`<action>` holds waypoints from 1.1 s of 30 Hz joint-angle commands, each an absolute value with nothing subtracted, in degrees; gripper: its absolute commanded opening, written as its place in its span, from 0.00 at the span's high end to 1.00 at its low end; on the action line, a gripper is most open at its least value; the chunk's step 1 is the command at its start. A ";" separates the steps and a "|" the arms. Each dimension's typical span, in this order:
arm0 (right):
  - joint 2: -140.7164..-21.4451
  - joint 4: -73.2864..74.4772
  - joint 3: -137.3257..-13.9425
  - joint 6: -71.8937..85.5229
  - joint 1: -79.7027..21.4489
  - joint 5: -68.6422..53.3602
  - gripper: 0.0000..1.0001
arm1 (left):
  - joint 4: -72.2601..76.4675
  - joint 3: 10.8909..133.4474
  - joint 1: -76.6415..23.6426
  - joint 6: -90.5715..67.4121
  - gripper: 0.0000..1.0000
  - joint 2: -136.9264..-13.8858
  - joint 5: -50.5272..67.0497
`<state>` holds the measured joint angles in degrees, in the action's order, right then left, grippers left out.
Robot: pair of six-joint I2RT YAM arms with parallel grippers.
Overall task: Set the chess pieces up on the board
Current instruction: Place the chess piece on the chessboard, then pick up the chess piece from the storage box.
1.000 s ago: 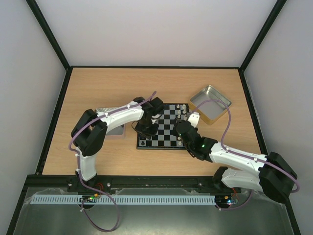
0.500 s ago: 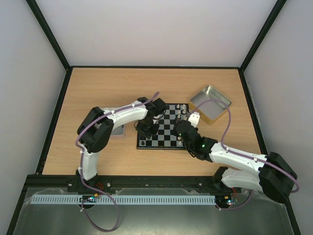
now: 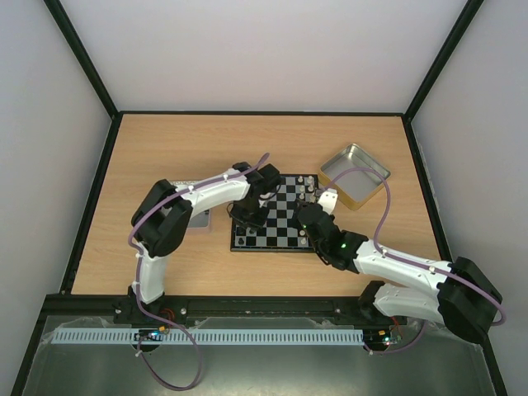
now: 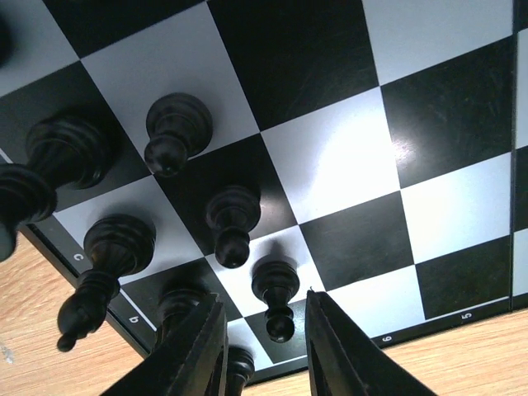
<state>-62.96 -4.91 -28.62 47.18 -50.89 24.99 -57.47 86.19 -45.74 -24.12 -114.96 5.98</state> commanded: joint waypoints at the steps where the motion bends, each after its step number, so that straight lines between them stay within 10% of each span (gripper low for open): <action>1: -61.80 -4.57 -28.48 47.77 -50.46 26.10 0.55 | -59.40 88.23 -45.88 -24.03 0.71 -112.30 5.95; 33: -70.24 0.08 -36.13 50.74 -50.44 23.04 0.56 | -10.78 43.15 -13.92 -54.84 0.59 -82.01 12.36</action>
